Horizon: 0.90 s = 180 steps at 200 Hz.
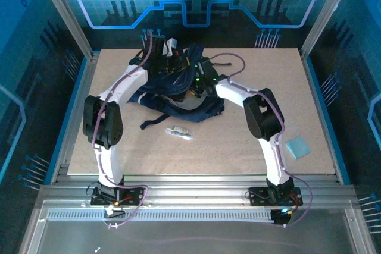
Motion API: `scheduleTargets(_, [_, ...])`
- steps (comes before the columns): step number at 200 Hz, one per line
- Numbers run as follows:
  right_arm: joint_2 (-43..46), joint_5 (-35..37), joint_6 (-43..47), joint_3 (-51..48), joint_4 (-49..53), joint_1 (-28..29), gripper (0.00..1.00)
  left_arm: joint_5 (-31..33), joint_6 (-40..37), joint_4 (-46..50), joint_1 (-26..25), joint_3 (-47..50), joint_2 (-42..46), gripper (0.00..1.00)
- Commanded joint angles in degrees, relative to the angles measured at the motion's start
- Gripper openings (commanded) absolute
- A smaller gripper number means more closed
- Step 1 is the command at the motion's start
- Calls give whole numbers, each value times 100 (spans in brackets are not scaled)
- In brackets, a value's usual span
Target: Pack books, pencil case, and school supplies into a backpack
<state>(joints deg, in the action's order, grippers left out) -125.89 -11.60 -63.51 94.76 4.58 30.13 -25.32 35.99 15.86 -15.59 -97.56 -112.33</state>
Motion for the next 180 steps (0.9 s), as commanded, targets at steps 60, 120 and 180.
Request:
scheduleTargets(60, [2421, 275, 1383, -1896, 856, -548, 92, 125, 546, -1200, -186, 475, -131, 0])
scheduleTargets(120, [3659, 1298, 2096, -2151, 2107, -455, 92, 281, 990, -1567, -450, 846, -113, 66])
scheduleTargets(180, [3346, 1346, 1979, -2149, 2135, 490, 90, 603, 1263, -1884, 186, 2440, 1287, 75])
